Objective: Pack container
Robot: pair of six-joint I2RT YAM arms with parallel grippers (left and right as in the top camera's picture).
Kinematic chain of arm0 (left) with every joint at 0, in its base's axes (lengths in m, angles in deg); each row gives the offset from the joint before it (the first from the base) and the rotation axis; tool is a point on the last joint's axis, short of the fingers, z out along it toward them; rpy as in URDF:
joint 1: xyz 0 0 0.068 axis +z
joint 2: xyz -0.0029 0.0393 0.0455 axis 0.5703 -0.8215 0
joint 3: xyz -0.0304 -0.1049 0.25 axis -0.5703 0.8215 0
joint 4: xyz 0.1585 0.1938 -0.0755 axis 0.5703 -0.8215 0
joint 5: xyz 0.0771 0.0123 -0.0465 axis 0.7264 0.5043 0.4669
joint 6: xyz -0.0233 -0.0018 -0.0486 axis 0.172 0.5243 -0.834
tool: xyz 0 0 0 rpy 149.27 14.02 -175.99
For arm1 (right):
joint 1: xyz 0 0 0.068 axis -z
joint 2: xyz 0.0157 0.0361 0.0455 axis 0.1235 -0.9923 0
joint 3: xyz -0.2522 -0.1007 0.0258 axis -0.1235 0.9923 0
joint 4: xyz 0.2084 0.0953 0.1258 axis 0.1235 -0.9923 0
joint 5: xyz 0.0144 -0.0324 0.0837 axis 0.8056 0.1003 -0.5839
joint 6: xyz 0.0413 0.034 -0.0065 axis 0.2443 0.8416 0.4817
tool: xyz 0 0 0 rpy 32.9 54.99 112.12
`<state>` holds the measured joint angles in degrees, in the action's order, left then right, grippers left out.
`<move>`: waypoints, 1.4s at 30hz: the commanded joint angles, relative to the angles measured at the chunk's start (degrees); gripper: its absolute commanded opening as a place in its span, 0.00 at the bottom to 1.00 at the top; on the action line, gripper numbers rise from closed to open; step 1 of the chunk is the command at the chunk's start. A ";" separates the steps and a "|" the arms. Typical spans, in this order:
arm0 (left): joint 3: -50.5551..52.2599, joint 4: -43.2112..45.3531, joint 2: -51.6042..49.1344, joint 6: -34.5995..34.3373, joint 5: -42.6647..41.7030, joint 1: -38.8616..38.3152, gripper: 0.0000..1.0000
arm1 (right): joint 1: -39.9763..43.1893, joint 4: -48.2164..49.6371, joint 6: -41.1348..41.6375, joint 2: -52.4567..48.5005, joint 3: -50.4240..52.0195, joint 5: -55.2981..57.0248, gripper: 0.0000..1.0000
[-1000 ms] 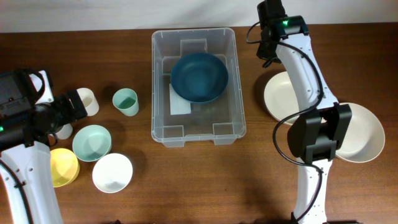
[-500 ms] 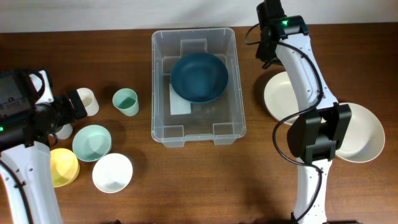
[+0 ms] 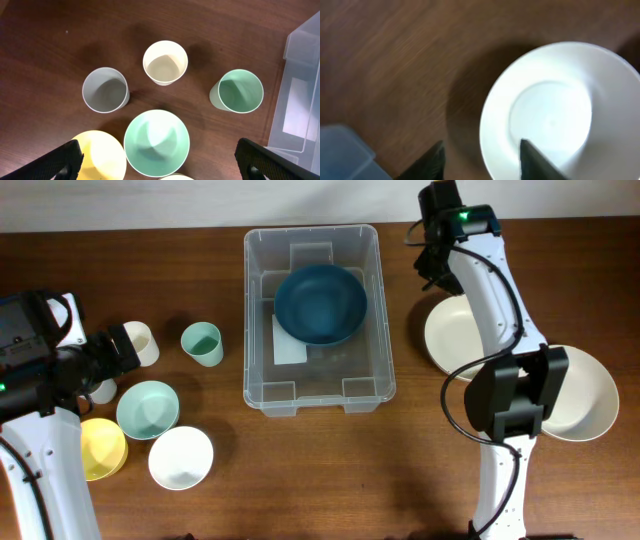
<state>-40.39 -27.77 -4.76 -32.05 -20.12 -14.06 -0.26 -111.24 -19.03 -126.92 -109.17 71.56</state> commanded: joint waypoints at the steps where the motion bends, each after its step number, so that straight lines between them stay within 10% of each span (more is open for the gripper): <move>1: -0.68 -0.04 0.20 -0.57 -0.66 0.35 1.00 | 0.37 -0.17 8.63 -3.04 -0.11 1.20 0.45; 27: -0.66 -0.04 0.20 -0.57 -0.68 0.33 1.00 | 0.70 -1.14 12.00 -15.76 -0.09 0.68 0.48; 37: -0.68 -0.04 0.20 -0.57 -0.68 0.33 1.00 | 0.68 -1.11 11.93 -15.98 -0.09 0.70 0.06; 42: -0.68 -0.04 0.20 -0.57 -0.68 0.35 1.00 | 0.70 -1.09 11.74 -15.98 -0.09 0.70 0.04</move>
<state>-40.39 -27.77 -4.76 -32.02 -20.12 -14.06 0.22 -112.83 -8.06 -141.90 -109.17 73.36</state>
